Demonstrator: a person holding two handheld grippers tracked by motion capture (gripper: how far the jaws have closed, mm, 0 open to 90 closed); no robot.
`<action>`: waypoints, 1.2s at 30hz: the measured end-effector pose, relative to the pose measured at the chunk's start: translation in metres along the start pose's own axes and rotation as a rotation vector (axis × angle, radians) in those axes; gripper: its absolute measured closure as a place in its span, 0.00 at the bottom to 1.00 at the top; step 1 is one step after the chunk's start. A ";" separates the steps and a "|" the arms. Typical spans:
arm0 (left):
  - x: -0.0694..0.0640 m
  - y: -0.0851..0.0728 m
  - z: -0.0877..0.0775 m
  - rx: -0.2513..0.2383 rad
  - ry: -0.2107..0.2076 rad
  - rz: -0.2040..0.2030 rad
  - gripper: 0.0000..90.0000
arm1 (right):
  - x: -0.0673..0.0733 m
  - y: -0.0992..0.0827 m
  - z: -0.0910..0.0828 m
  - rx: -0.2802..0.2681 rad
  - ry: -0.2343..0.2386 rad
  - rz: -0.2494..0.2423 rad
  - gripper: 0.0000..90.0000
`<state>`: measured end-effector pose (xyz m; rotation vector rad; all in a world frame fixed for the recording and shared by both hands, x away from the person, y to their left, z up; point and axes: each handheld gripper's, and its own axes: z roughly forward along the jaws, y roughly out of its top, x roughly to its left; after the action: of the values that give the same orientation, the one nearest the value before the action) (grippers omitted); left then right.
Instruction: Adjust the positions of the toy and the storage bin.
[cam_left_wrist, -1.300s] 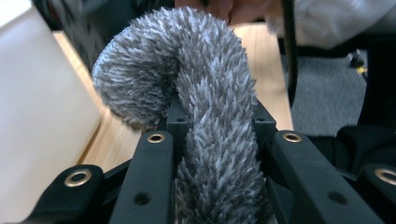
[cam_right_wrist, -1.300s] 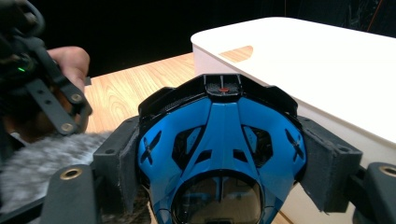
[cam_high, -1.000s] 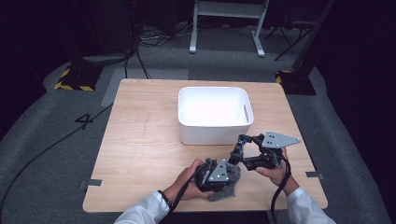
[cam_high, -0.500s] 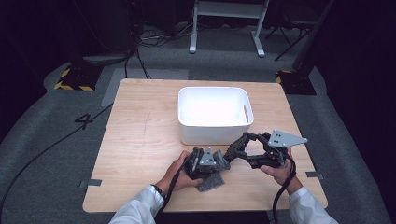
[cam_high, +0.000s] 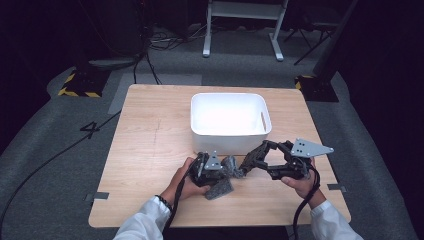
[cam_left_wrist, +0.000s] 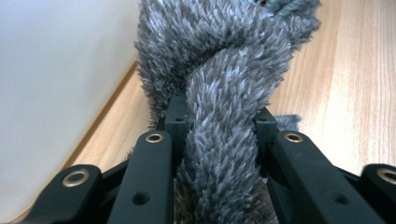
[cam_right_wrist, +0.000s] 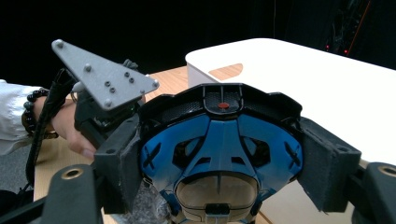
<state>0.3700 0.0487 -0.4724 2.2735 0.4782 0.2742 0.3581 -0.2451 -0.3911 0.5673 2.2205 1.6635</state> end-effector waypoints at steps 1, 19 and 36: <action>0.002 0.000 -0.003 -0.010 0.000 -0.001 0.78 | 0.000 0.001 0.000 -0.004 0.002 -0.002 0.29; -0.005 0.012 0.021 -0.006 -0.052 -0.097 0.77 | 0.012 0.006 0.002 -0.020 0.102 -0.002 0.29; 0.016 0.007 0.006 -0.102 -0.053 -0.236 0.78 | 0.022 0.001 0.009 0.016 0.186 -0.036 0.29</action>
<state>0.3879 0.0468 -0.4710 2.0965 0.6831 0.1159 0.3432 -0.2270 -0.3931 0.3877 2.3599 1.7453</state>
